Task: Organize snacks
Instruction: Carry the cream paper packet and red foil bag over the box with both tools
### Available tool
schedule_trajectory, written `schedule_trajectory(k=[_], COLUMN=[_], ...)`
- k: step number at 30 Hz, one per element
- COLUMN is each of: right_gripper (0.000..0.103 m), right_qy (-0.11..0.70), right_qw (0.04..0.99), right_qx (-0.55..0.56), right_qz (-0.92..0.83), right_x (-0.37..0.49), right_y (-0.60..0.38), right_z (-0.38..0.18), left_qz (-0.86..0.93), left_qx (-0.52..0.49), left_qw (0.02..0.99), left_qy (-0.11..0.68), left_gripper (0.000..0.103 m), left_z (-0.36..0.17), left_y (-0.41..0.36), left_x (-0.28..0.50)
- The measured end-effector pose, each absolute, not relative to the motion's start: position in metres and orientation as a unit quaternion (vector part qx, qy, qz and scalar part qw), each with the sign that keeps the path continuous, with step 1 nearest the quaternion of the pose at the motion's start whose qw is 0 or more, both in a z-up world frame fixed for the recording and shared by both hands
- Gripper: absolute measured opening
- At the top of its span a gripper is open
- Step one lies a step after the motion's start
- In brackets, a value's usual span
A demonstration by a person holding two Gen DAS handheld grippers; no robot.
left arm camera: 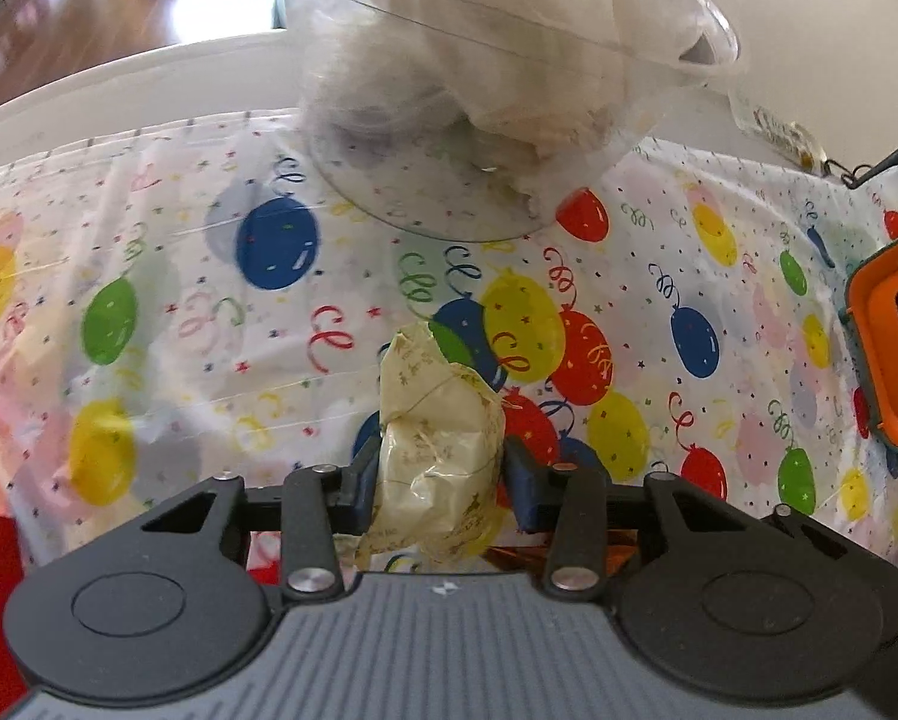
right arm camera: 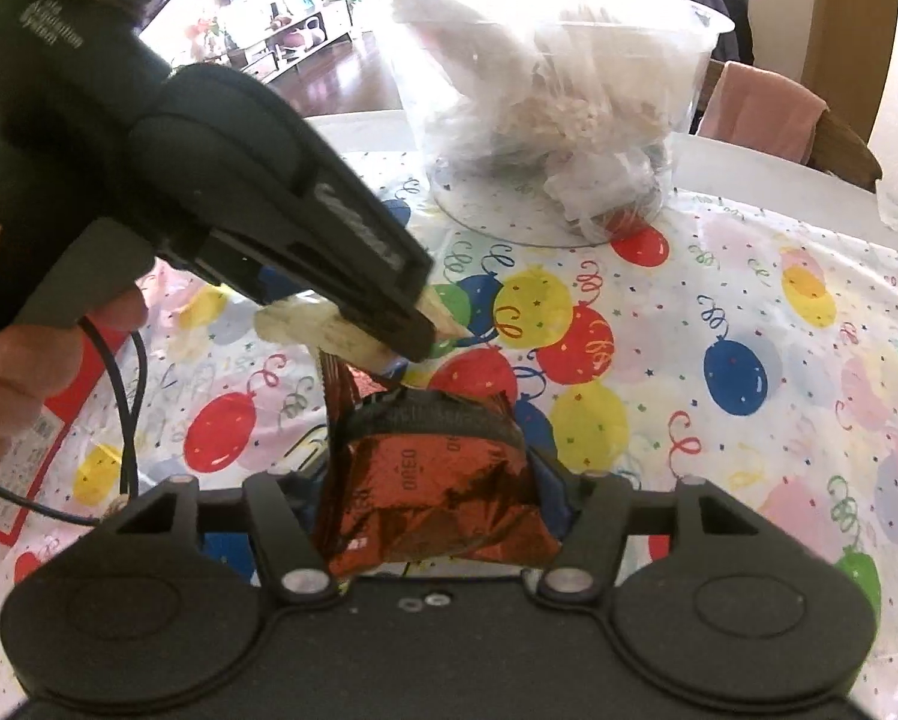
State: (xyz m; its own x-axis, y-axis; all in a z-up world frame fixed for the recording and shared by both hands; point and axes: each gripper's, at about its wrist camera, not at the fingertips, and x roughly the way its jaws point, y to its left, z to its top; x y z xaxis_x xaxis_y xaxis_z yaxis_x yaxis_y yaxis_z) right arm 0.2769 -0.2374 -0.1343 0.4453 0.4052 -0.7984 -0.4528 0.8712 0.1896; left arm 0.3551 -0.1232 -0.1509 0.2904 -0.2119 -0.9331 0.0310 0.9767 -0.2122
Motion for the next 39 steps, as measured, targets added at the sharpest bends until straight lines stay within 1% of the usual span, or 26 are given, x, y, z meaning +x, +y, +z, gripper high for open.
schedule_trajectory(k=[9, 19, 28, 39], right_gripper=[0.062, 0.062, 0.062, 0.062], right_qy=[0.447, 0.425, 0.410, 0.398], right_qw=[0.859, 0.869, 0.874, 0.873], right_qx=[-0.012, 0.037, 0.042, 0.031], right_qz=[0.252, 0.250, 0.258, 0.280], right_x=[0.249, 0.206, 0.175, 0.148], right_y=[-0.245, -0.246, -0.218, -0.156], right_z=[-0.106, -0.062, -0.026, 0.003], left_qz=[-0.070, -0.067, -0.070, -0.065], left_qx=[-0.074, -0.085, -0.093, -0.095], left_qw=[0.811, 0.826, 0.833, 0.844], left_qy=[0.577, 0.553, 0.540, 0.524], left_gripper=[0.041, 0.041, 0.041, 0.041], left_z=[-0.120, -0.076, -0.046, -0.015], left_y=[-0.102, -0.067, -0.026, 0.042], left_x=[0.318, 0.260, 0.211, 0.166])
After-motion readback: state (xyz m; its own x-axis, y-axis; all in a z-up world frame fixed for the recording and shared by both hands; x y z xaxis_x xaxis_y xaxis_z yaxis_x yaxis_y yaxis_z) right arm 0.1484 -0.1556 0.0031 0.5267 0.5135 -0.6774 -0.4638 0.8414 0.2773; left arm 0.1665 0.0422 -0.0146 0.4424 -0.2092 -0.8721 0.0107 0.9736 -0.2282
